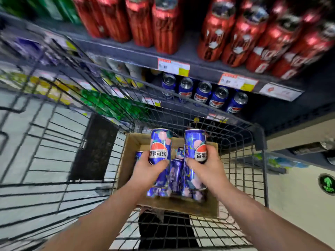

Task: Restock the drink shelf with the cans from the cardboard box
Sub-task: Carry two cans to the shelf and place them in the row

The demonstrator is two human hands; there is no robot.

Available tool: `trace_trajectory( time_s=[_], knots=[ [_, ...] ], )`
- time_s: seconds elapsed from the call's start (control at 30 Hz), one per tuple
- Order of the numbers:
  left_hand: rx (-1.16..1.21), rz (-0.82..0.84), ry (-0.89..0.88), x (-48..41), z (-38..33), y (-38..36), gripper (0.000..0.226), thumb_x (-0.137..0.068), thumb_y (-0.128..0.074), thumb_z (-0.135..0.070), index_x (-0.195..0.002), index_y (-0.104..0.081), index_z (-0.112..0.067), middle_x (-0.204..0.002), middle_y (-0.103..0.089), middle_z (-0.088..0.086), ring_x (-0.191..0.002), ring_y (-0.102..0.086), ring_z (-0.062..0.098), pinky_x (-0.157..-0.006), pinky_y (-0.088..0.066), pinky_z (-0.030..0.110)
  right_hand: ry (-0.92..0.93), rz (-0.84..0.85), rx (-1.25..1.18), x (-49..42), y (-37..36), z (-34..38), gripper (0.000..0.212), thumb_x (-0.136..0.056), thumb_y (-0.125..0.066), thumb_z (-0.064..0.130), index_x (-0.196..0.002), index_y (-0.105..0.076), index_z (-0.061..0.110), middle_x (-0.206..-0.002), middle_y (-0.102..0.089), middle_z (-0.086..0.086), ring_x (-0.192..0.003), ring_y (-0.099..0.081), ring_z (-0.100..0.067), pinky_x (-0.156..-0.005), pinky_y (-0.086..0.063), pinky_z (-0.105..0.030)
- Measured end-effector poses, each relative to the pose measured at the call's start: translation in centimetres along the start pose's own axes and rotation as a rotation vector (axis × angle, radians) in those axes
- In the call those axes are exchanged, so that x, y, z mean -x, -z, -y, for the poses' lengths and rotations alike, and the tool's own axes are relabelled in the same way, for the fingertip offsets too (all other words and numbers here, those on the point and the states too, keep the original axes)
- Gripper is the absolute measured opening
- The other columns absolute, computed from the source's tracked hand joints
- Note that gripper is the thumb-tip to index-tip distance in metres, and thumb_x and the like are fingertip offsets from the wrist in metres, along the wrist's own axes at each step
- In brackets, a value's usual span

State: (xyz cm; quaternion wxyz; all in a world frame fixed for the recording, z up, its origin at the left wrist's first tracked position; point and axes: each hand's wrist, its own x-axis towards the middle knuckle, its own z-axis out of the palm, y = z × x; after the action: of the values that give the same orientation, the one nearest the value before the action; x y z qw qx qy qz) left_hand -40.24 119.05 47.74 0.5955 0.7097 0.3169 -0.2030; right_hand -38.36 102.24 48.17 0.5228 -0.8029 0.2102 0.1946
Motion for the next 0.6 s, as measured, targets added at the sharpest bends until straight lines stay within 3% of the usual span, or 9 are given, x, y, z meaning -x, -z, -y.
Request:
trace_trajectory(
  time_s=[0.1,0.23,0.3,0.43,0.5,0.6],
  knots=[
    [0.080,-0.070,-0.084,3.2,-3.4,2.7,0.025,-0.067,-0.072,-0.025,-0.087,-0.057,-0.024,-0.094,-0.069,0.009,-0.083,-0.065,0.025,-0.079,-0.054,0.041,0.126,0.048,-0.015,1.4,0.4,4.5,0.040,-0.072,-0.074,0.016,-0.098,-0.047,0.028,-0.077,-0.059,0.015,-0.071,-0.056,-0.006,-0.064,-0.043,-0.023],
    [0.213,-0.158,-0.202,7.7,-7.1,6.5,0.034,-0.059,-0.073,-0.024,-0.090,-0.059,-0.020,-0.089,-0.068,0.009,-0.074,-0.061,0.018,-0.072,-0.052,0.034,0.267,0.127,-0.061,3.8,0.6,10.2,0.035,-0.072,-0.076,0.016,-0.088,-0.049,0.031,-0.081,-0.064,0.011,-0.075,-0.060,-0.014,-0.072,-0.047,-0.029],
    [0.248,-0.213,-0.249,9.9,-8.8,8.5,0.041,-0.053,-0.070,-0.027,-0.092,-0.060,-0.019,-0.087,-0.068,0.009,-0.073,-0.061,0.018,-0.070,-0.053,0.032,0.343,0.160,-0.086,5.3,0.5,13.2,0.034,-0.072,-0.075,0.014,-0.082,-0.048,0.032,-0.080,-0.063,0.013,-0.072,-0.059,-0.011,-0.069,-0.046,-0.026],
    [0.307,-0.310,-0.370,13.6,-11.7,13.1,0.035,-0.059,-0.068,-0.021,-0.092,-0.060,-0.018,-0.081,-0.068,0.007,-0.064,-0.064,0.013,-0.054,-0.052,0.020,0.490,0.212,-0.129,8.6,-0.2,18.7,0.033,-0.072,-0.076,0.017,-0.085,-0.049,0.032,-0.083,-0.062,0.014,-0.074,-0.058,-0.008,-0.070,-0.043,-0.027],
    [0.322,-0.349,-0.425,15.5,-12.8,15.7,0.034,-0.063,-0.072,-0.017,-0.095,-0.060,-0.018,-0.084,-0.068,0.006,-0.065,-0.066,0.011,-0.059,-0.055,0.025,0.544,0.231,-0.149,10.4,-0.7,20.9,0.034,-0.071,-0.076,0.018,-0.089,-0.051,0.031,-0.085,-0.064,0.012,-0.075,-0.061,-0.008,-0.073,-0.046,-0.029],
    [0.358,-0.371,-0.486,18.4,-14.0,19.6,0.040,-0.063,-0.072,-0.018,-0.100,-0.059,-0.020,-0.094,-0.069,0.009,-0.080,-0.067,0.026,-0.071,-0.055,0.037,0.623,0.252,-0.153,13.3,-2.0,23.7,0.036,-0.069,-0.077,0.022,-0.092,-0.051,0.032,-0.090,-0.067,0.007,-0.078,-0.064,-0.013,-0.077,-0.050,-0.033]
  ],
)
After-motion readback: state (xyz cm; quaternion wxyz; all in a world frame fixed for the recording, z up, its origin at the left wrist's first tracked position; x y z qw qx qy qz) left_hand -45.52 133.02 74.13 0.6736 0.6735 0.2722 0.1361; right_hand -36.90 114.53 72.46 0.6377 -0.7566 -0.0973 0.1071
